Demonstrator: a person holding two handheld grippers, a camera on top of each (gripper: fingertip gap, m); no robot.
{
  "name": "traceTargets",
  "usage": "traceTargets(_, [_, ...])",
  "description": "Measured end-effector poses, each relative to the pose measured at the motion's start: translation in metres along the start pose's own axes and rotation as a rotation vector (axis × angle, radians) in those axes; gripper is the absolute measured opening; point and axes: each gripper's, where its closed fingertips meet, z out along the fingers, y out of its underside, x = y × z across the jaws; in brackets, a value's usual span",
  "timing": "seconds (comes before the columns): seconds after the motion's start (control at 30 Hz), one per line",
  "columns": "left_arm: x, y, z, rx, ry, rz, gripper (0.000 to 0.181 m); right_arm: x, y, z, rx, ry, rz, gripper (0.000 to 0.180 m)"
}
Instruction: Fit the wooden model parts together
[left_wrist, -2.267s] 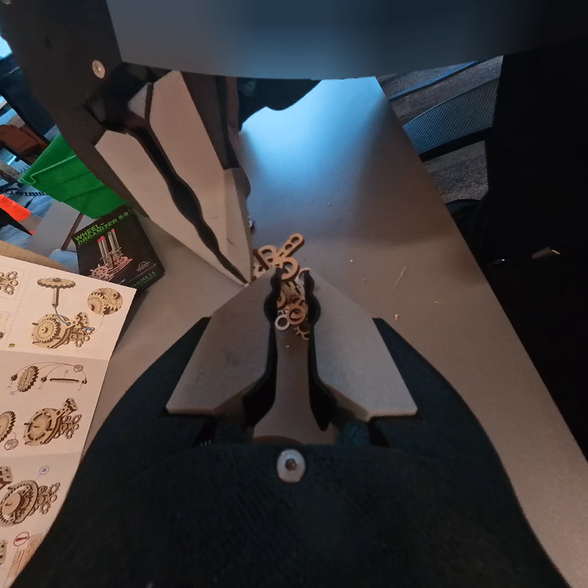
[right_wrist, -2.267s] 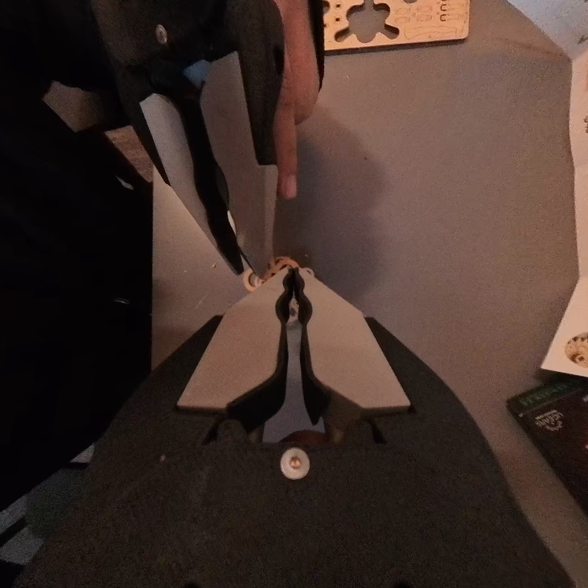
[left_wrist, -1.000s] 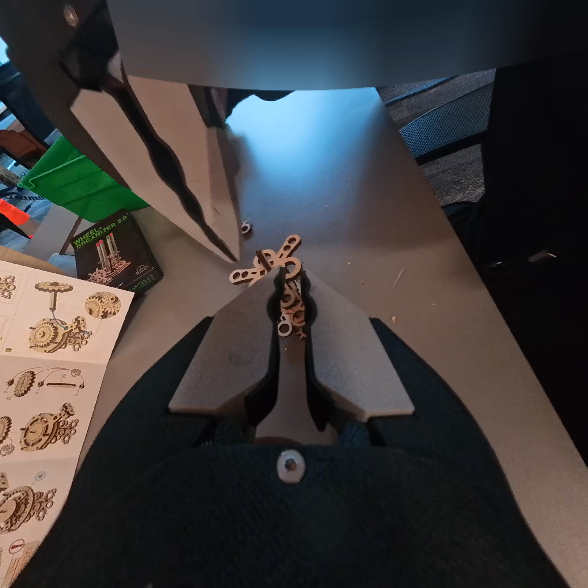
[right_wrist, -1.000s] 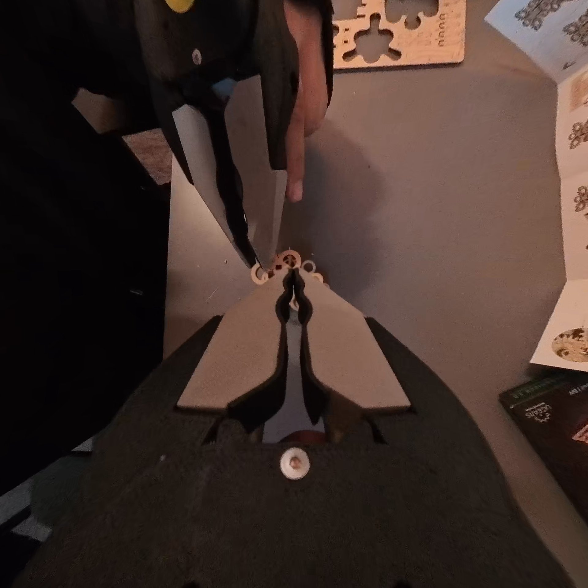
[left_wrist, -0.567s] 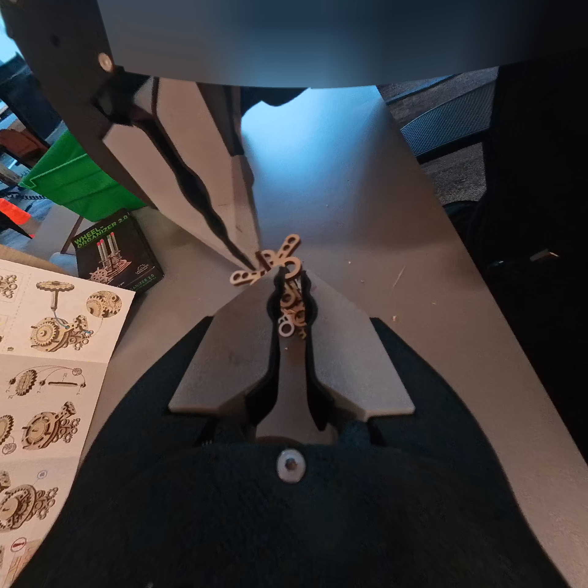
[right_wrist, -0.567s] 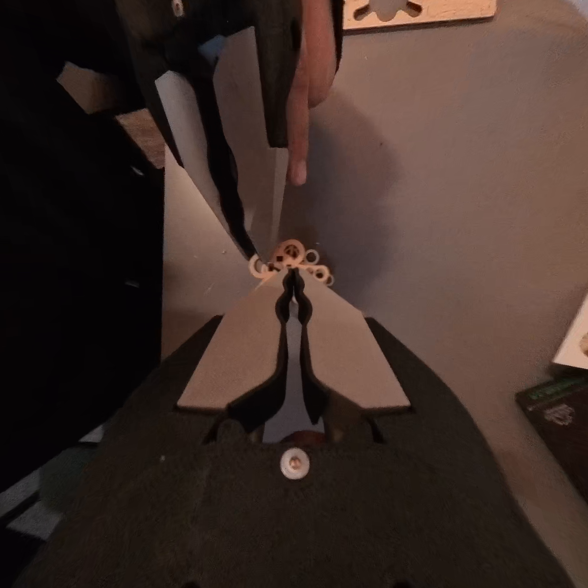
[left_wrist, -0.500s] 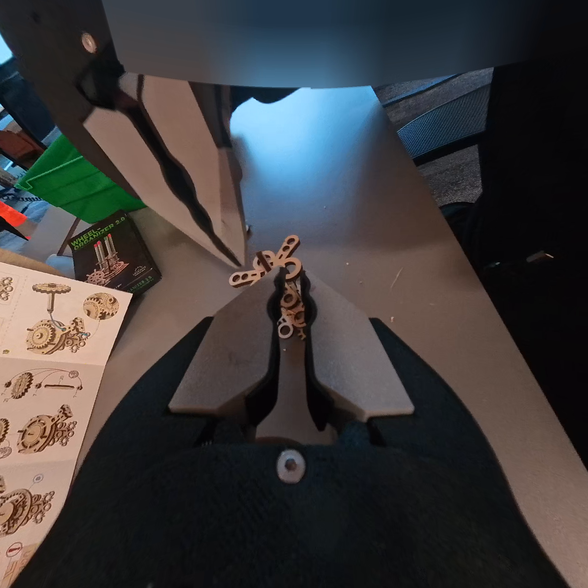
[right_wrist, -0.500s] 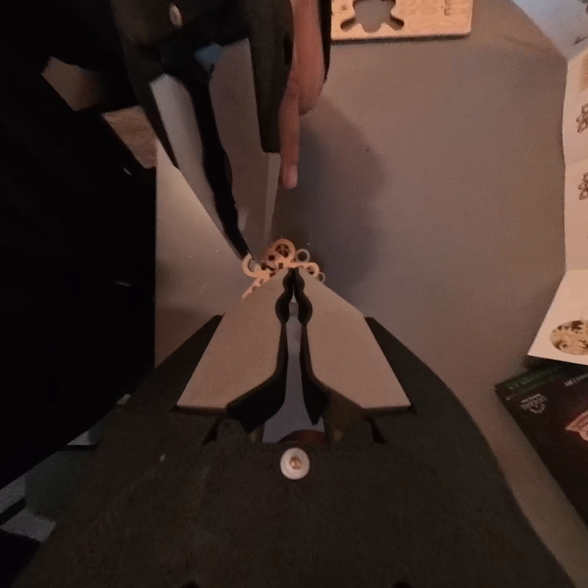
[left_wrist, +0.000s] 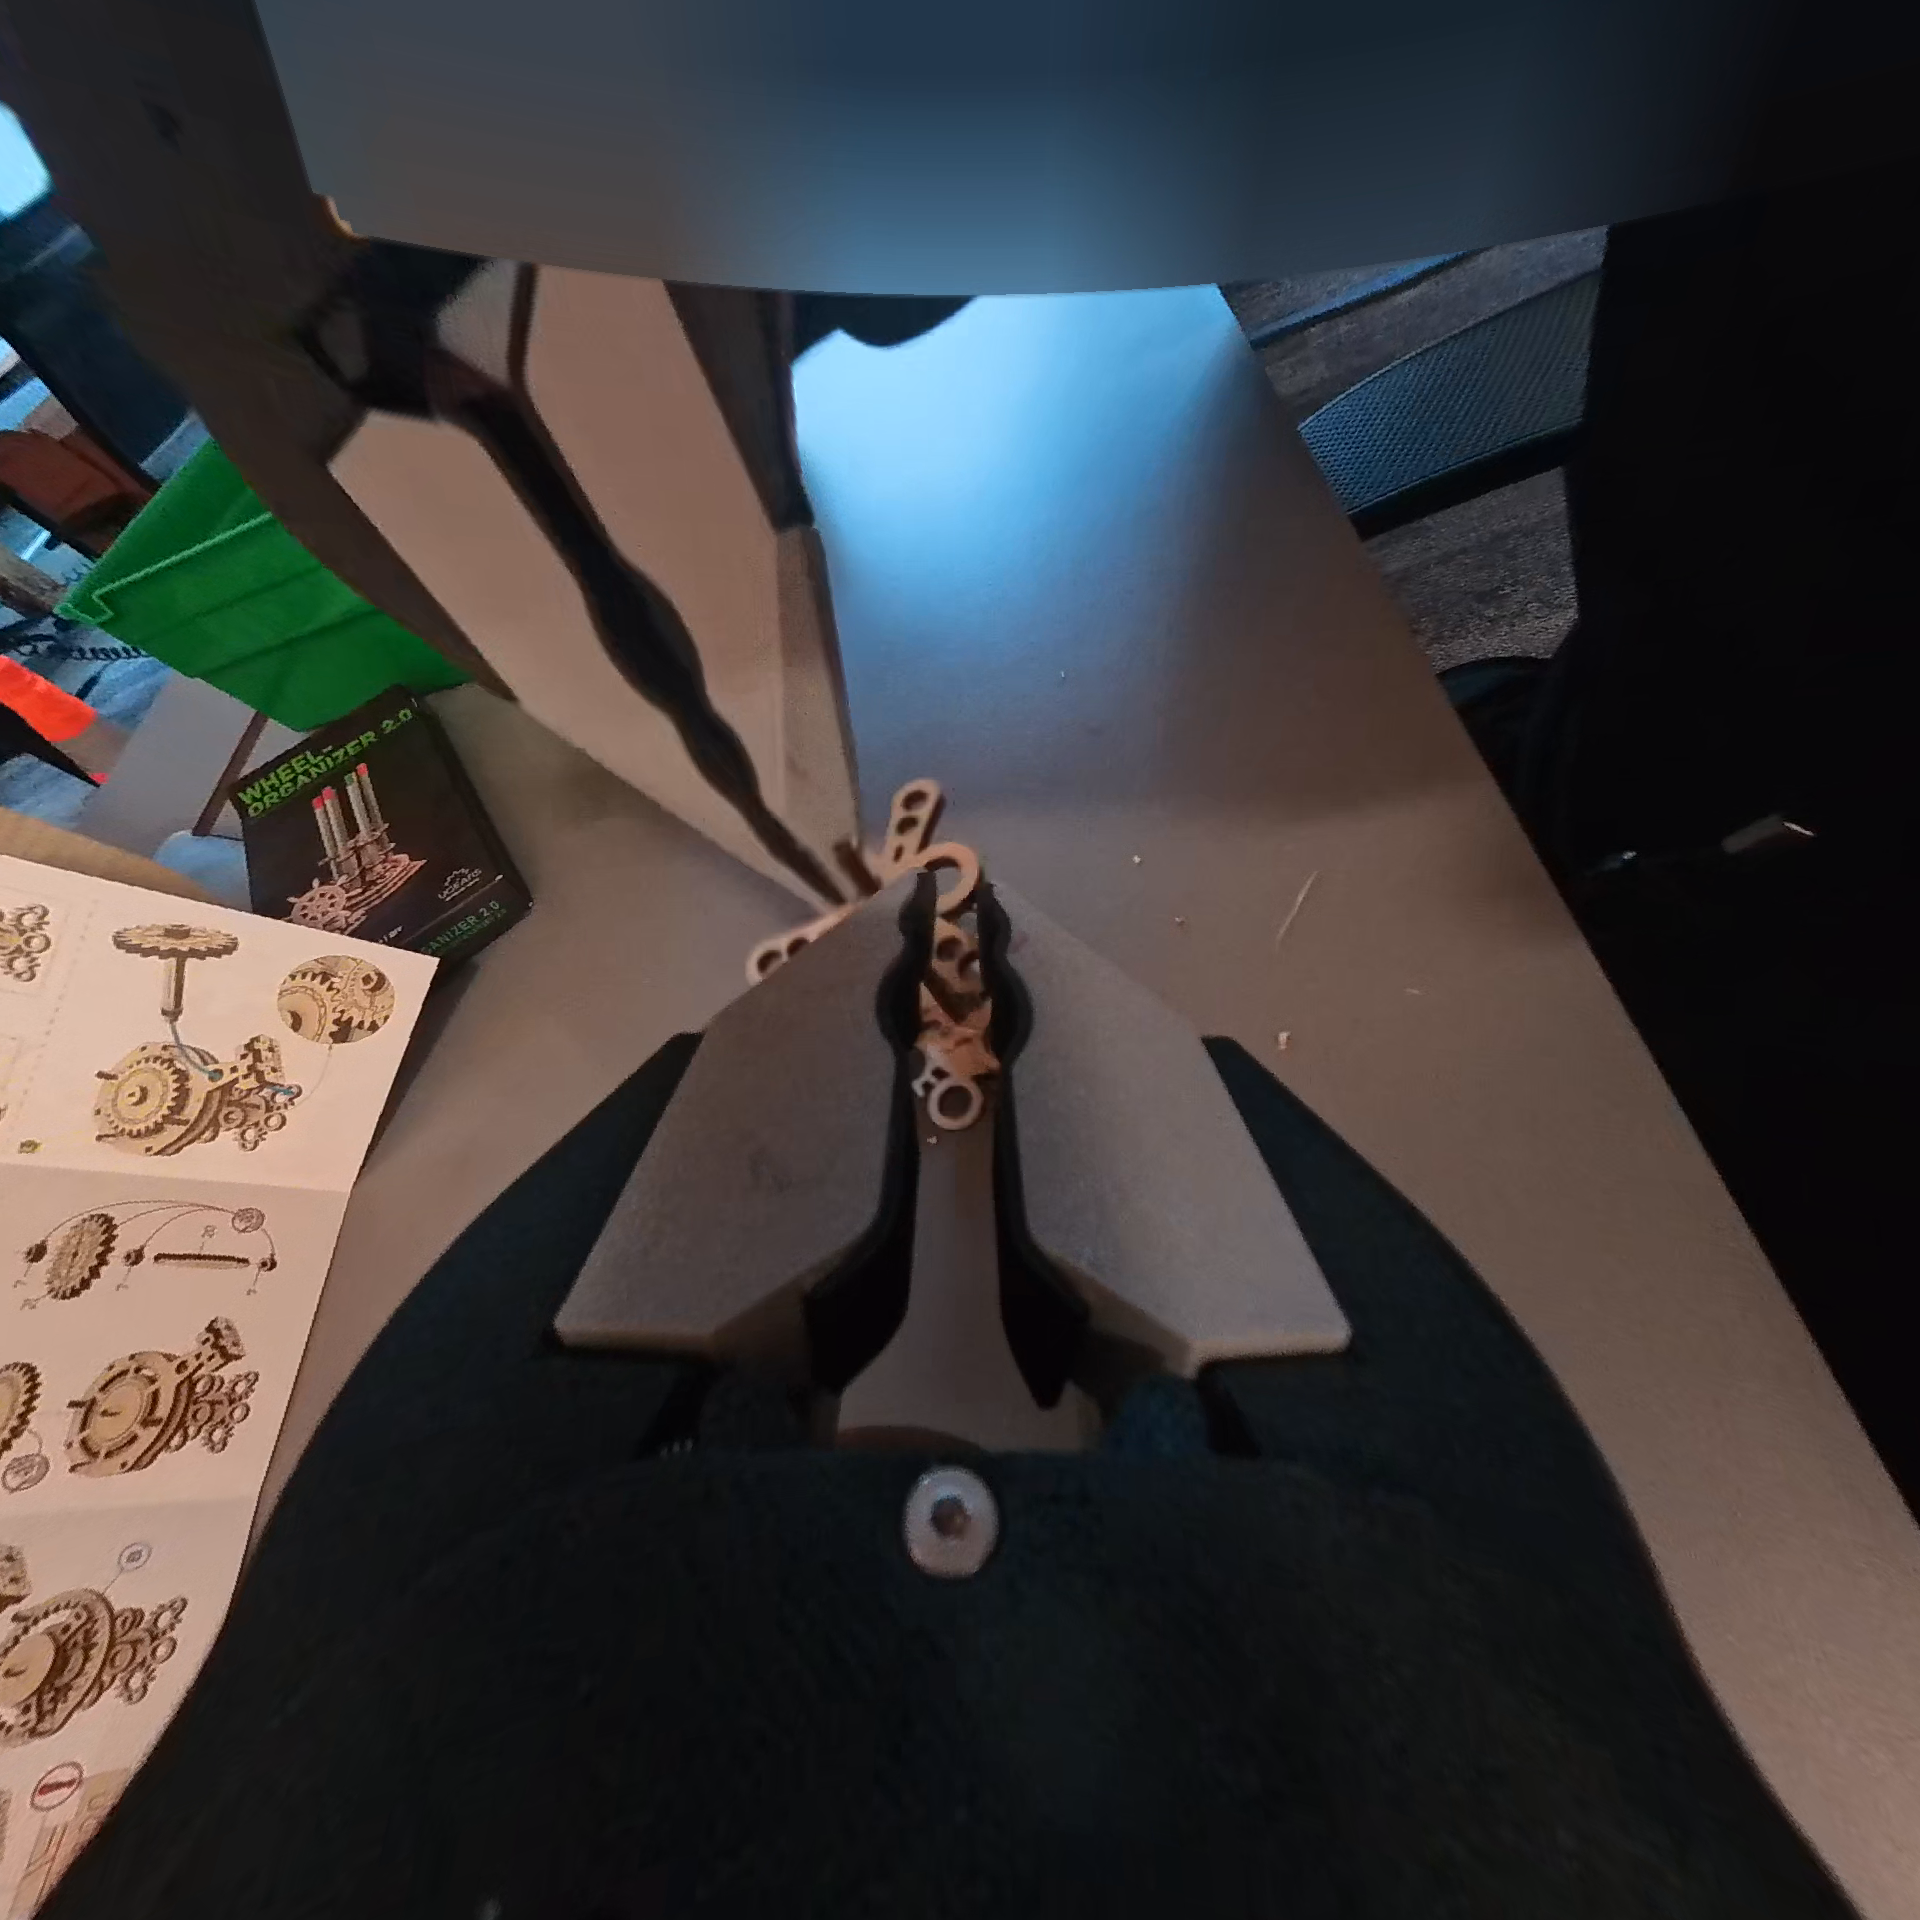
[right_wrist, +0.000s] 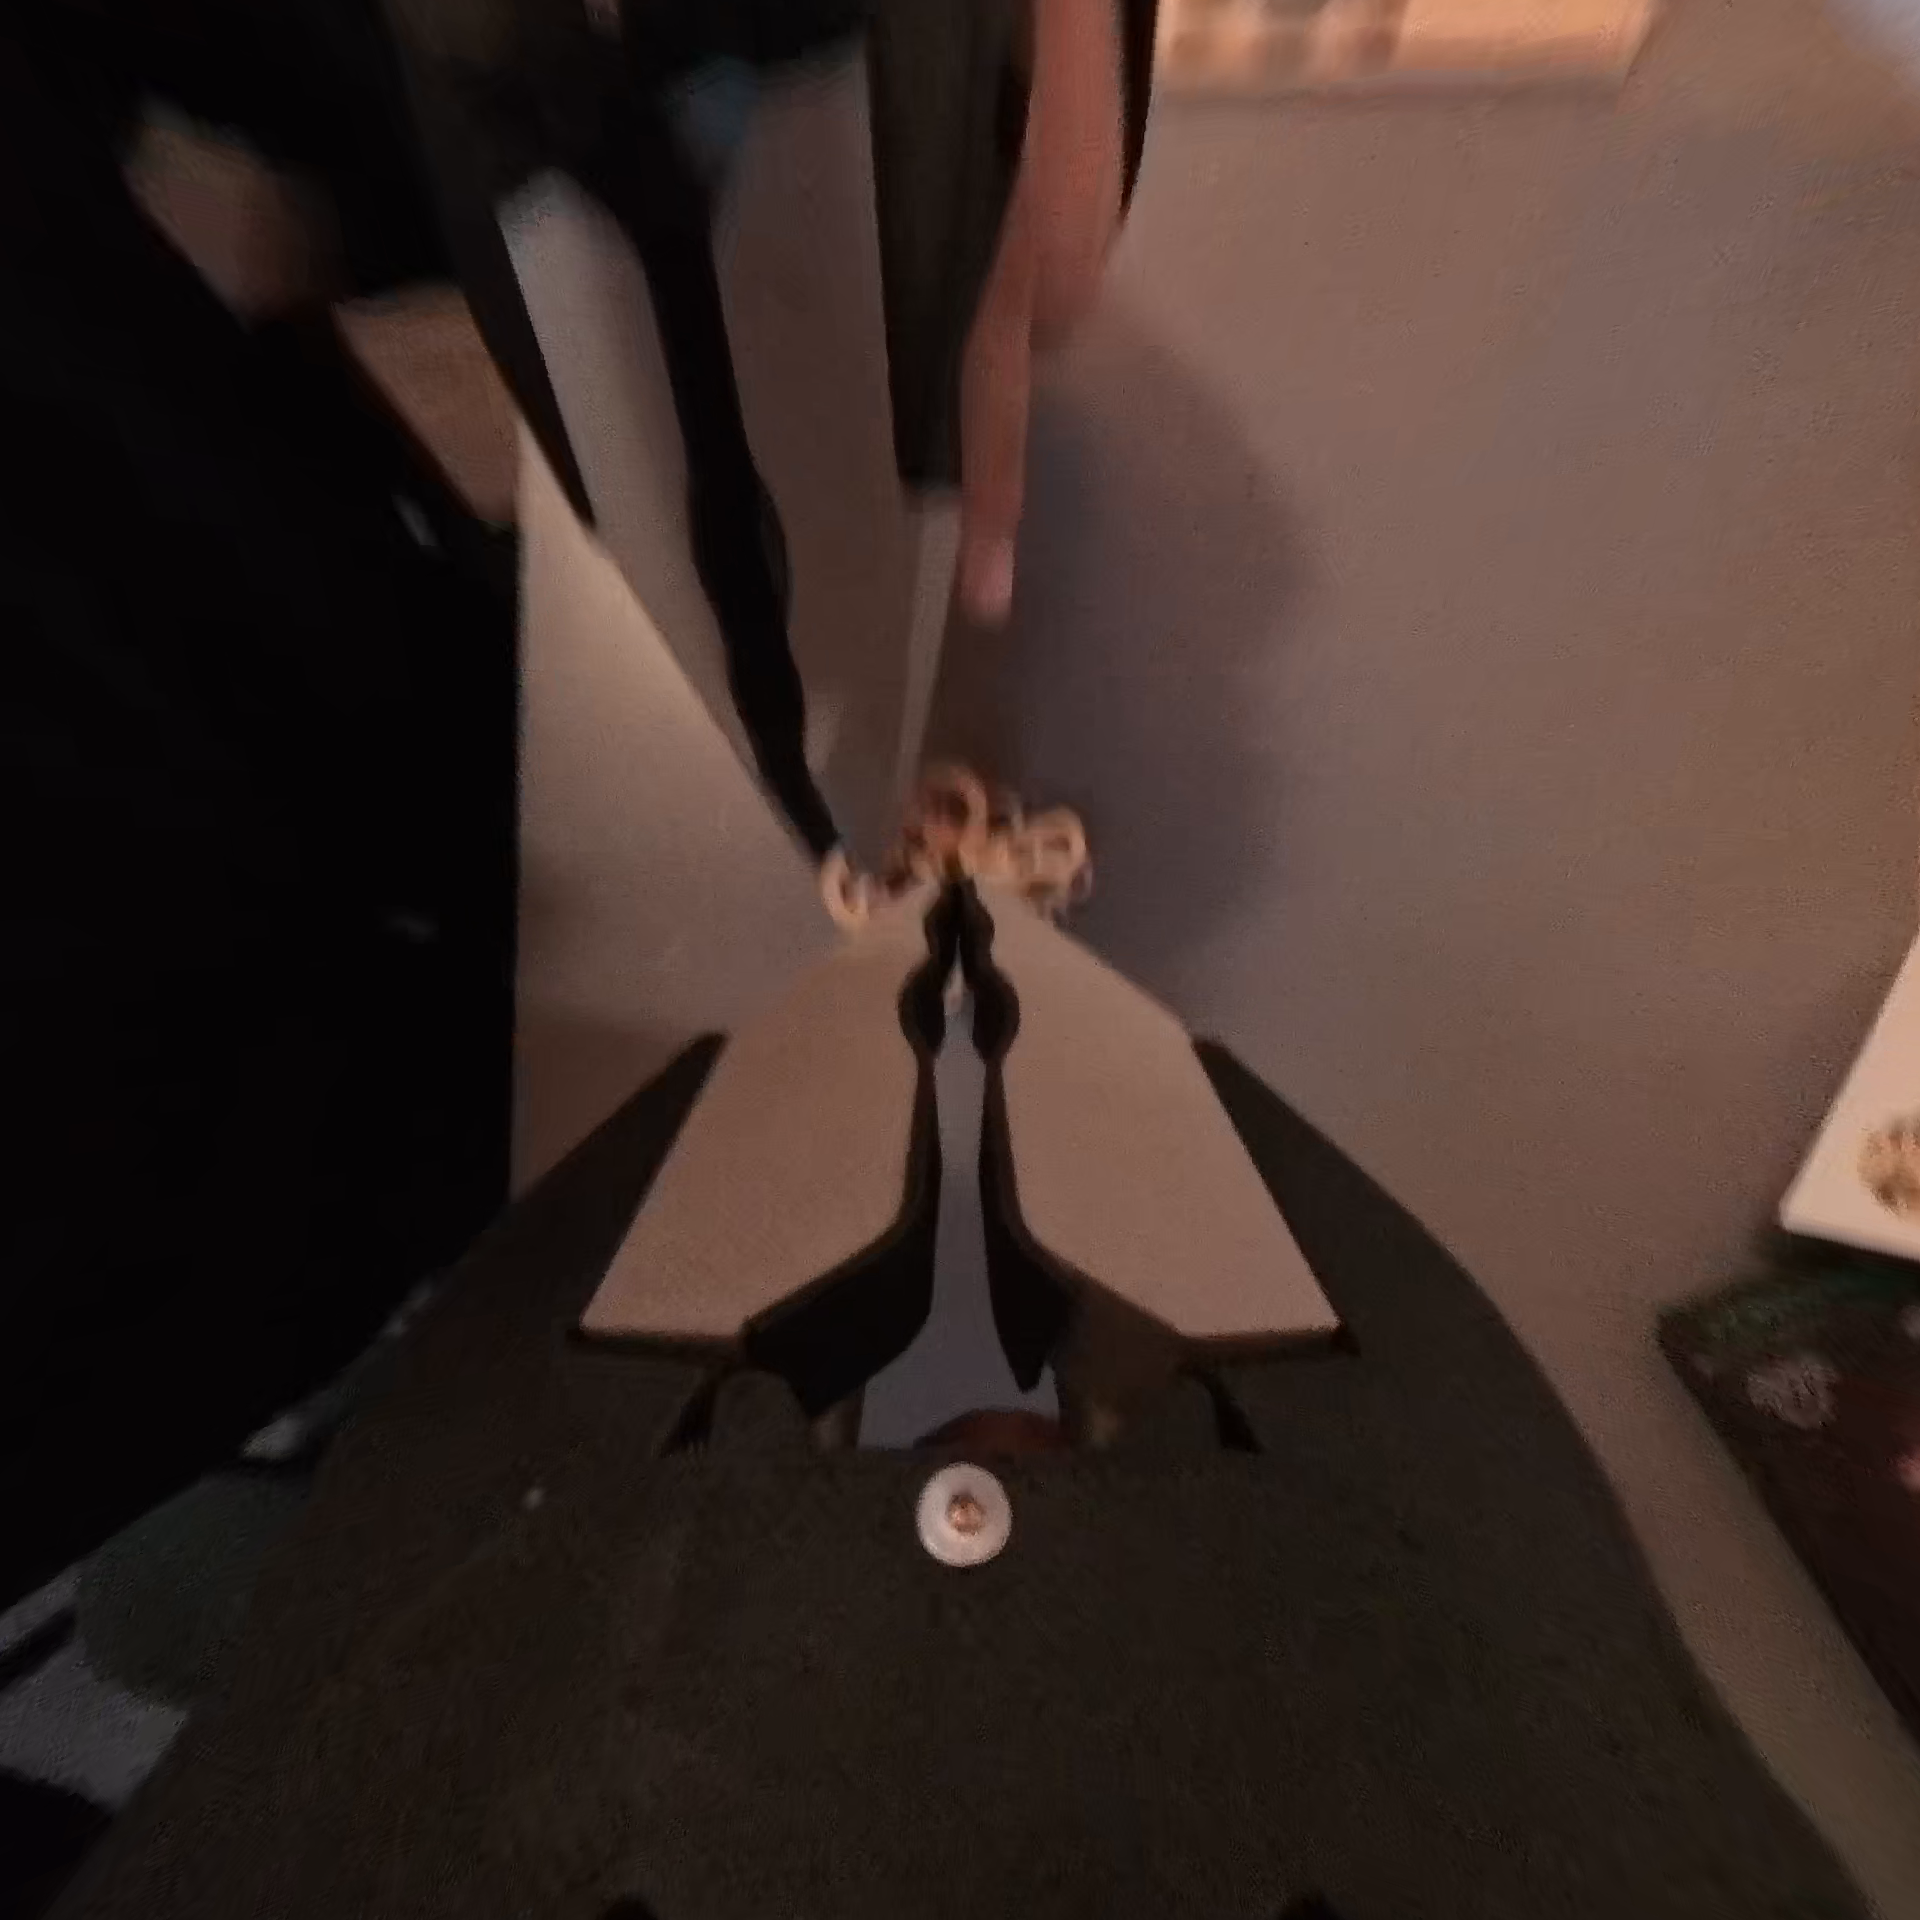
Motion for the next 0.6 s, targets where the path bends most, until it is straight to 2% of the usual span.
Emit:
traceTargets(0.03, [0.000, 0.000, 0.000, 0.000, 0.001, 0.000, 0.004, 0.002, 0.001, -0.001, 0.002, -0.002, 0.010, 0.000])
traceTargets(0.2, [0.001, 0.000, 0.000, 0.001, 0.003, 0.003, 0.003, 0.006, -0.011, -0.019, 0.052, 0.040, -0.009, 0.000])
traceTargets(0.33, [0.001, 0.000, 0.000, 0.001, 0.005, 0.004, 0.003, 0.002, -0.002, 0.002, -0.012, 0.006, -0.003, 0.000])
traceTargets(0.4, [0.001, 0.000, 0.000, 0.000, 0.004, 0.003, 0.003, 0.008, 0.000, -0.003, -0.025, 0.044, -0.004, 0.000])
traceTargets(0.6, [0.005, -0.001, -0.001, -0.006, 0.016, 0.037, 0.009, 0.011, -0.013, -0.022, 0.067, 0.079, 0.006, 0.000])
